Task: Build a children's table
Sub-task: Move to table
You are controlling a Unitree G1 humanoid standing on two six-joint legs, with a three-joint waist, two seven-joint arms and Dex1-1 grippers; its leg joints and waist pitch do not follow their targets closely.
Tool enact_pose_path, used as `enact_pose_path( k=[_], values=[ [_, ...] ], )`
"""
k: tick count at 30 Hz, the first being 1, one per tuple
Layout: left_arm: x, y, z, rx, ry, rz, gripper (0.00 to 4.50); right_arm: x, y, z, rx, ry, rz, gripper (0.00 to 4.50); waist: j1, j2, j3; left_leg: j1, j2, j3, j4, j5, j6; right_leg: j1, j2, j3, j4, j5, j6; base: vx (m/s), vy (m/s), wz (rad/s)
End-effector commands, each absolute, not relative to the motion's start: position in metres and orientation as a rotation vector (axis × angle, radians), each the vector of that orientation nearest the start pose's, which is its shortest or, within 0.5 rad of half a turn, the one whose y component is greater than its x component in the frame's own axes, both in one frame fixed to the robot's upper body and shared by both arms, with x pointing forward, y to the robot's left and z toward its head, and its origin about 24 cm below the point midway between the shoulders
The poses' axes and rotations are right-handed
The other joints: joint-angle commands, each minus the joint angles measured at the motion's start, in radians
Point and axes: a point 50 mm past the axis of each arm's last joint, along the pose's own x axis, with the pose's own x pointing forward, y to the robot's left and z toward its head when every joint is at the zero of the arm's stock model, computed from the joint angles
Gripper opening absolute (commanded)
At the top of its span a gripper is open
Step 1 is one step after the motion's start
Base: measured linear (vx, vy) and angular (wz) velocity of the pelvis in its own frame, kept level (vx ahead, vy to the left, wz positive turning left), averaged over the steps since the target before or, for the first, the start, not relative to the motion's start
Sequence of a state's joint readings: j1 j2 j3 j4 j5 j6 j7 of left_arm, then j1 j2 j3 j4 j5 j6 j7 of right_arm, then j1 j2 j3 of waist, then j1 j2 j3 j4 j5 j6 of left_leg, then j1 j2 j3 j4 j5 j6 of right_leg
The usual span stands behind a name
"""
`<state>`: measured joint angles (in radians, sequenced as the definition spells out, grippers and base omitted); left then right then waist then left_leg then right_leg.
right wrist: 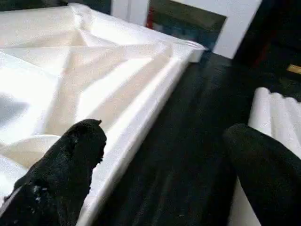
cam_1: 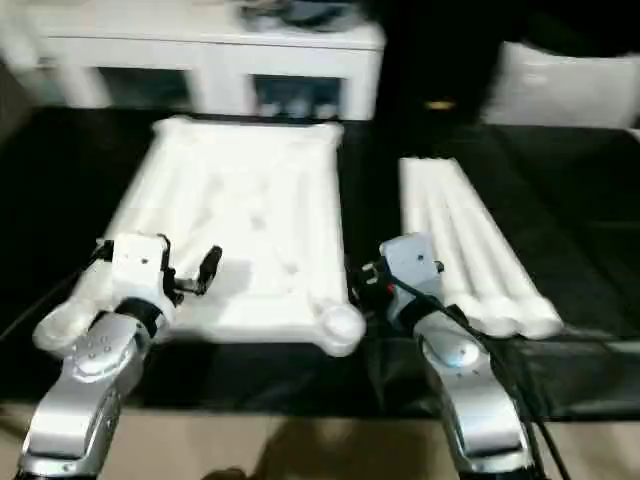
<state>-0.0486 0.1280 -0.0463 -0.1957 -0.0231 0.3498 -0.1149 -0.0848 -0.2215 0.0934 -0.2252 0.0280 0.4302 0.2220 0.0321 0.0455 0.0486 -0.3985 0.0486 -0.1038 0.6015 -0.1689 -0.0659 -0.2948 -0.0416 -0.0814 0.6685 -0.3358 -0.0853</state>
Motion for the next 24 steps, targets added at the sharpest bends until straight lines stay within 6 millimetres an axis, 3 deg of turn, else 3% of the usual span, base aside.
enact_pose_path(
  k=[1, 2, 3, 4, 5, 6, 7, 8, 9, 10, 11, 12, 13, 15, 16, 17, 18, 20, 22, 23, 24],
  values=[
    [0.261, 0.144, 0.069, 0.096, 0.113, -0.185, 4.48, 0.262, -0.156, 0.074, -0.195, 0.162, 0.278, 4.50, -0.020, 0.025, -0.038, 0.064, 0.166, -0.096, -0.186, -0.683, 0.016, -0.017, -0.001, 0.041, 0.037, -0.089, -0.080, -0.093, -0.126, 0.28],
    [0.261, 0.144, 0.067, 0.107, 0.128, -0.189, 4.48, 0.261, -0.157, 0.073, -0.194, 0.168, 0.278, 4.50, -0.020, 0.013, -0.035, 0.050, 0.161, -0.090, -0.195, -0.700, 0.022, -0.012, -0.005, 0.056, 0.037, -0.087, -0.052, -0.097, -0.152, 0.13],
    [0.261, 0.145, 0.065, 0.134, 0.144, -0.199, 4.48, 0.261, -0.158, 0.073, -0.196, 0.174, 0.278, 4.50, -0.004, -0.006, -0.024, 0.014, 0.116, -0.047, -0.187, -0.696, 0.026, -0.003, -0.023, 0.090, -0.015, -0.155, -0.051, -0.120, -0.205, 0.15],
    [0.261, 0.145, 0.065, 0.134, 0.144, -0.199, 4.48, 0.261, -0.158, 0.073, -0.196, 0.174, 0.278, 4.50, 0.005, -0.030, -0.021, 0.007, 0.077, -0.010, -0.129, -0.634, 0.023, -0.016, -0.060, 0.124, -0.099, -0.281, -0.083, -0.120, -0.205, 0.15],
    [0.261, 0.145, 0.065, 0.140, 0.145, -0.205, 4.48, 0.260, -0.158, 0.072, -0.199, 0.173, 0.276, 4.50, 0.020, -0.080, -0.021, 0.062, 0.019, 0.121, 0.137, -0.346, 0.024, -0.077, -0.157, 0.137, -0.258, -0.745, -0.122, -0.135, -0.193, 0.04],
    [0.262, 0.144, 0.065, 0.135, 0.142, -0.219, 4.48, 0.260, -0.160, 0.072, -0.216, 0.170, 0.264, 4.50, 0.019, -0.072, -0.004, -0.026, 0.057, 0.145, 0.151, -0.151, 0.042, -0.023, -0.184, 0.179, -0.225, -0.804, -0.029, -0.039, -0.135, -0.23],
    [0.262, 0.141, 0.065, 0.128, 0.148, -0.249, 4.48, 0.260, -0.161, 0.074, -0.178, 0.152, 0.277, 4.50, 0.038, -0.078, -0.023, -0.046, 0.071, 0.152, 0.091, -0.091, 0.026, 0.018, -0.162, 0.173, -0.175, -0.635, 0.088, -0.039, -0.135, -0.23],
    [0.262, 0.141, 0.065, 0.128, 0.149, -0.251, 4.48, 0.260, -0.161, 0.074, -0.176, 0.150, 0.278, 4.50, 0.049, -0.079, -0.036, -0.032, 0.079, 0.155, 0.054, -0.086, 0.044, 0.015, -0.136, 0.173, -0.152, -0.487, 0.105, 0.006, -0.113, -0.05],
    [0.263, 0.140, 0.065, 0.116, 0.154, -0.273, 4.48, 0.260, -0.161, 0.076, -0.158, 0.138, 0.290, 4.50, 0.050, -0.055, -0.052, 0.005, 0.096, 0.167, -0.001, -0.057, 0.088, 0.010, -0.087, 0.147, -0.129, -0.175, 0.085, -0.048, -0.096, 0.18],
    [0.264, 0.138, 0.065, 0.106, 0.155, -0.293, 4.48, 0.260, -0.161, 0.078, -0.152, 0.117, 0.304, 4.50, 0.040, -0.046, -0.054, 0.006, 0.117, 0.164, -0.022, -0.015, 0.130, 0.003, -0.062, 0.125, -0.115, 0.072, 0.089, -0.048, -0.096, 0.18],
    [0.265, 0.137, 0.065, 0.105, 0.153, -0.303, 4.48, 0.259, -0.161, 0.079, -0.155, 0.111, 0.322, 4.50, 0.034, -0.025, -0.063, 0.018, 0.147, 0.154, -0.034, 0.007, 0.125, 0.002, -0.068, 0.111, -0.093, 0.148, 0.063, -0.031, -0.052, 0.02],
    [0.267, 0.137, 0.065, 0.100, 0.147, -0.307, 4.48, 0.258, -0.160, 0.080, -0.134, 0.113, 0.344, 4.50, 0.025, -0.005, -0.058, 0.019, 0.176, 0.145, -0.044, -0.015, 0.133, -0.007, -0.079, 0.094, -0.091, 0.187, 0.026, 0.000, 0.000, 0.00],
    [0.267, 0.137, 0.065, 0.100, 0.147, -0.307, 4.48, 0.258, -0.160, 0.080, -0.134, 0.113, 0.344, 4.50, 0.019, -0.008, -0.055, 0.026, 0.193, 0.143, -0.053, -0.082, 0.133, -0.006, -0.095, 0.094, -0.098, 0.159, -0.020, 0.000, 0.000, 0.00],
    [0.272, 0.133, 0.068, 0.120, 0.129, -0.398, 4.48, 0.258, -0.167, 0.080, -0.147, 0.141, 0.345, 4.50, 0.023, -0.006, -0.050, 0.027, 0.181, 0.159, -0.051, -0.115, 0.115, -0.003, -0.103, 0.099, -0.109, 0.136, -0.071, 0.000, 0.000, 0.00],
    [0.273, 0.133, 0.069, 0.129, 0.126, -0.419, 4.48, 0.258, -0.168, 0.080, -0.154, 0.148, 0.343, 4.50, 0.028, -0.008, -0.049, 0.027, 0.174, 0.171, -0.050, -0.119, 0.101, -0.003, -0.099, 0.100, -0.117, 0.104, -0.074, 0.000, 0.000, 0.00],
    [0.275, 0.130, 0.070, 0.152, 0.119, -0.475, 4.48, 0.257, -0.172, 0.079, -0.158, 0.168, 0.361, 4.50, 0.029, -0.007, -0.049, 0.029, 0.177, 0.173, -0.052, -0.121, 0.091, -0.003, -0.099, 0.099, -0.116, 0.093, -0.076, 0.000, 0.000, 0.00],
    [0.277, 0.128, 0.071, 0.170, 0.120, -0.553, 4.48, 0.254, -0.173, 0.080, -0.174, 0.171, 0.416, 4.50, 0.031, 0.007, -0.051, 0.031, 0.184, 0.174, -0.056, -0.129, 0.080, -0.003, -0.097, 0.096, -0.114, 0.084, -0.077, 0.000, 0.000, 0.00],
    [0.278, 0.124, 0.071, 0.188, 0.117, -0.696, 4.48, 0.249, -0.176, 0.081, -0.197, 0.177, 0.508, 4.50, 0.029, -0.002, -0.051, 0.034, 0.190, 0.178, -0.061, -0.151, 0.073, -0.004, -0.098, 0.096, -0.112, 0.107, -0.077, 0.000, 0.000, 0.00],
    [0.278, 0.123, 0.070, 0.216, 0.134, -0.799, 4.48, 0.246, -0.178, 0.083, -0.190, 0.190, 0.557, 4.50, 0.029, 0.001, -0.050, 0.034, 0.185, 0.189, -0.059, -0.153, 0.080, -0.008, -0.103, 0.097, -0.113, 0.126, -0.093, 0.000, 0.000, 0.00],
    [0.279, 0.122, 0.067, 0.236, 0.159, -0.858, 4.19, 0.245, -0.179, 0.084, -0.186, 0.195, 0.591, 4.50, 0.029, -0.005, -0.050, 0.034, 0.185, 0.192, -0.059, -0.155, 0.080, -0.007, -0.104, 0.097, -0.113, 0.123, -0.094, 0.000, 0.000, 0.00],
    [0.279, 0.122, 0.065, 0.270, 0.197, -0.934, 4.19, 0.244, -0.179, 0.086, -0.187, 0.202, 0.629, 4.50, 0.030, -0.004, -0.050, 0.034, 0.184, 0.196, -0.059, -0.151, 0.085, -0.006, -0.106, 0.097, -0.111, 0.109, -0.097, 0.000, 0.000, 0.00]
  ],
)
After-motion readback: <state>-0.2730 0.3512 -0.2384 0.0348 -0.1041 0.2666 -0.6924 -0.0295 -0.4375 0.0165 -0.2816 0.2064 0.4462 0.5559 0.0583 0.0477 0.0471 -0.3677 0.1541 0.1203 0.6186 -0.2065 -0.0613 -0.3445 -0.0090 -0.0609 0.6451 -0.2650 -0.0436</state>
